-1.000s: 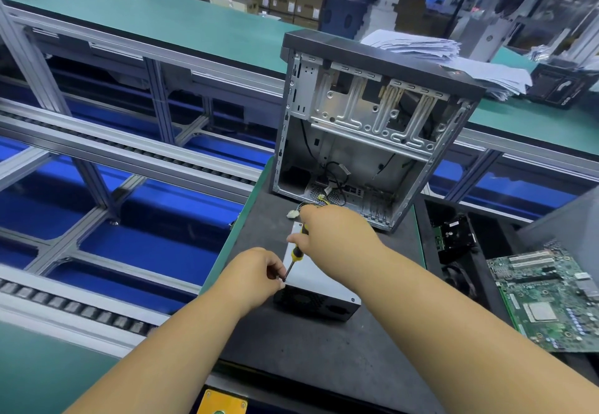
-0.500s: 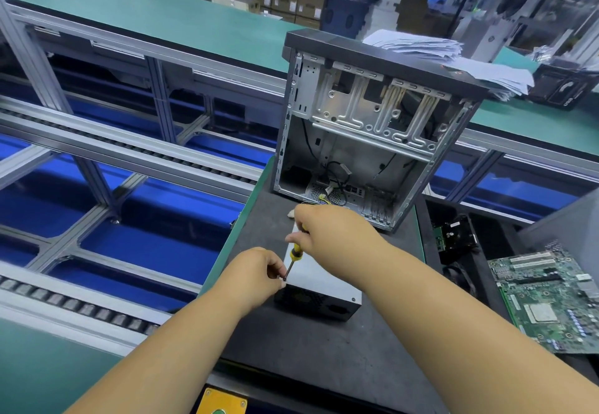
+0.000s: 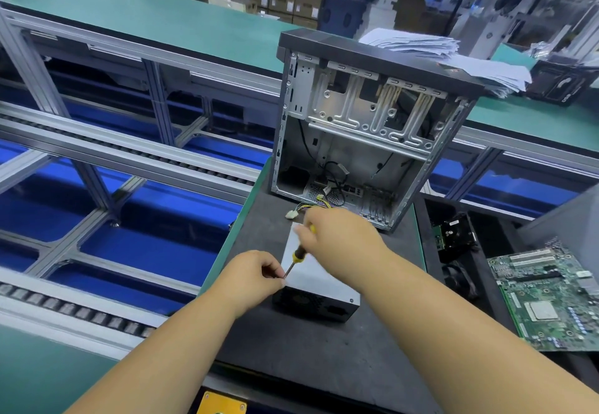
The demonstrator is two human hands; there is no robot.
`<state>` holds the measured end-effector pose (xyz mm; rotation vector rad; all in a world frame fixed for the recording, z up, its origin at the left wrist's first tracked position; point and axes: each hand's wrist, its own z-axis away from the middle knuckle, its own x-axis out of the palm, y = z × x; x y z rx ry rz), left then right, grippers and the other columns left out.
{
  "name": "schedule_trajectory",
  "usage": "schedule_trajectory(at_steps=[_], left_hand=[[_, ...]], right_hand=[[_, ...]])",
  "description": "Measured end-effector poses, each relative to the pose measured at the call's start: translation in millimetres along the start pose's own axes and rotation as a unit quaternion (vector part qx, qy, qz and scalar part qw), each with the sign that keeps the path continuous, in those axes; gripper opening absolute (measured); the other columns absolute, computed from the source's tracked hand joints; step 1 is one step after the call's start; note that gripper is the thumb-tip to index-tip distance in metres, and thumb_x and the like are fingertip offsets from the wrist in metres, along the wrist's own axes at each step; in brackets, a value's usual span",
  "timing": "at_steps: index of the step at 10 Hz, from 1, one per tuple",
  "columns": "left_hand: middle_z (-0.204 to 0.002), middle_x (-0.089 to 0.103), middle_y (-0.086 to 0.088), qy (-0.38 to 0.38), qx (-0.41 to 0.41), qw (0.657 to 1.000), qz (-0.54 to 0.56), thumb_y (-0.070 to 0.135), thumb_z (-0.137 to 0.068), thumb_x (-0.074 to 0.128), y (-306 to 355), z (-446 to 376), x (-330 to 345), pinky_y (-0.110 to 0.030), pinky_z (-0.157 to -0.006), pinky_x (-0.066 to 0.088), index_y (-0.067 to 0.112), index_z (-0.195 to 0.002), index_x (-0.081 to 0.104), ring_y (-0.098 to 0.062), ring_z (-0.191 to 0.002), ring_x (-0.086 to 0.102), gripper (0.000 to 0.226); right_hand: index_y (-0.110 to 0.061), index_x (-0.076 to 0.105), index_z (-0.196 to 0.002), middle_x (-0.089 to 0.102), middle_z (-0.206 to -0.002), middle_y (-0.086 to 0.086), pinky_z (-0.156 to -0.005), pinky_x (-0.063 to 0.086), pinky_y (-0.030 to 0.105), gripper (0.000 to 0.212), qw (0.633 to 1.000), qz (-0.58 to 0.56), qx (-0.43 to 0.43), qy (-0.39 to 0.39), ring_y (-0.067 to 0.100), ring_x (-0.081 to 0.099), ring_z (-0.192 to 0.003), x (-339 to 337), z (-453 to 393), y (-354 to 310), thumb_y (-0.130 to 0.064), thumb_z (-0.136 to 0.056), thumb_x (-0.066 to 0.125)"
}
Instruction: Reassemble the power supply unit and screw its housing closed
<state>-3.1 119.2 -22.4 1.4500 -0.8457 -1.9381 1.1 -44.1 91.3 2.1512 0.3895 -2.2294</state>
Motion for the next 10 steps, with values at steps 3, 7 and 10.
schedule_trajectory(at_steps=[3, 7, 10], left_hand=[[-0.064, 0.063, 0.009, 0.03, -0.039, 0.995, 0.086, 0.018, -0.077, 0.078, -3, -5, 6, -0.018, -0.055, 0.042, 0.022, -0.073, 0.067, -0.004, -0.057, 0.053, 0.012], [-0.084, 0.066, 0.003, 0.061, 0.01, 0.988, 0.145, 0.013, -0.086, 0.069, 5, 2, 10, -0.001, -0.057, 0.04, 0.019, -0.087, 0.067, 0.01, -0.062, 0.056, 0.007], [-0.086, 0.067, 0.005, 0.087, 0.041, 0.985, 0.145, 0.012, -0.087, 0.068, 24, 38, 10, -0.001, -0.062, 0.039, 0.024, -0.084, 0.068, 0.001, -0.077, 0.059, 0.013]], right_hand=[[-0.013, 0.066, -0.086, 0.07, -0.059, -0.003, -0.046, 0.029, 0.024, 0.02, 0.782, -0.484, 0.374, 0.117, 0.01, 0.042, -0.047, 34, 27, 140, -0.025, -0.096, 0.054], [-0.02, 0.051, -0.087, 0.068, -0.082, 0.002, -0.064, 0.045, 0.032, 0.021, 0.856, -0.241, 0.457, 0.015, 0.022, 0.067, -0.075, 136, 82, 155, -0.027, -0.083, 0.071], [-0.014, 0.043, -0.102, 0.056, -0.113, 0.009, -0.07, 0.039, 0.031, 0.032, 0.927, -0.121, 0.351, -0.056, 0.032, 0.06, -0.1, 136, 83, 146, -0.03, -0.087, 0.066]])
